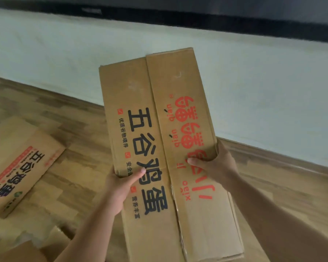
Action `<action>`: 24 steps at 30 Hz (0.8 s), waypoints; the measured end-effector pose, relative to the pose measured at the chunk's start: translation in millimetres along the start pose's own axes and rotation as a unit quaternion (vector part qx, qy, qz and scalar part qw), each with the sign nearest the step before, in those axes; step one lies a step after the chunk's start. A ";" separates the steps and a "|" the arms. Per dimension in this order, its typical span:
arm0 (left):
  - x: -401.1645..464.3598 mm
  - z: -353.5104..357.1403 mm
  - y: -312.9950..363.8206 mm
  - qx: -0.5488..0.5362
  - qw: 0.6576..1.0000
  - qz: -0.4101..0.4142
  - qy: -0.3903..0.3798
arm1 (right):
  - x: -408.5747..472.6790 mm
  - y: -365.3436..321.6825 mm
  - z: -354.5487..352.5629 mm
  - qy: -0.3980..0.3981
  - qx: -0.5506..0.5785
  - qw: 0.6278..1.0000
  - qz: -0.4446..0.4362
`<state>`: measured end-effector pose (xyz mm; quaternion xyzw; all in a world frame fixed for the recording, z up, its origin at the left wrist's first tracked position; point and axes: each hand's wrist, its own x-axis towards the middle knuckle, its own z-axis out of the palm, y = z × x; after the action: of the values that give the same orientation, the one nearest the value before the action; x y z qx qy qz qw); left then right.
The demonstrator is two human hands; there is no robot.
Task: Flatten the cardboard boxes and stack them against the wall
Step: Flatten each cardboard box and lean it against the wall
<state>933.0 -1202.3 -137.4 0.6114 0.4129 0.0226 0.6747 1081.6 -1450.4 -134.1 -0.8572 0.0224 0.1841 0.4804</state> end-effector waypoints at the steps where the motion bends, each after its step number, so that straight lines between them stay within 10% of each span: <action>1: -9.6 33.6 3.3 0.016 1.000 0.007 -0.013 | -6.0 14.5 -36.6 0.023 0.013 1.000 0.012; 24: -289.6 701.0 -146.4 0.219 0.927 0.000 -0.306 | -170.8 438.1 -632.0 0.278 0.141 0.928 0.203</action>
<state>1082.9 -1959.3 -169.7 0.7212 0.1810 -0.2564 0.6176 1014.1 -2235.2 -136.3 -0.7748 0.3541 0.0269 0.5229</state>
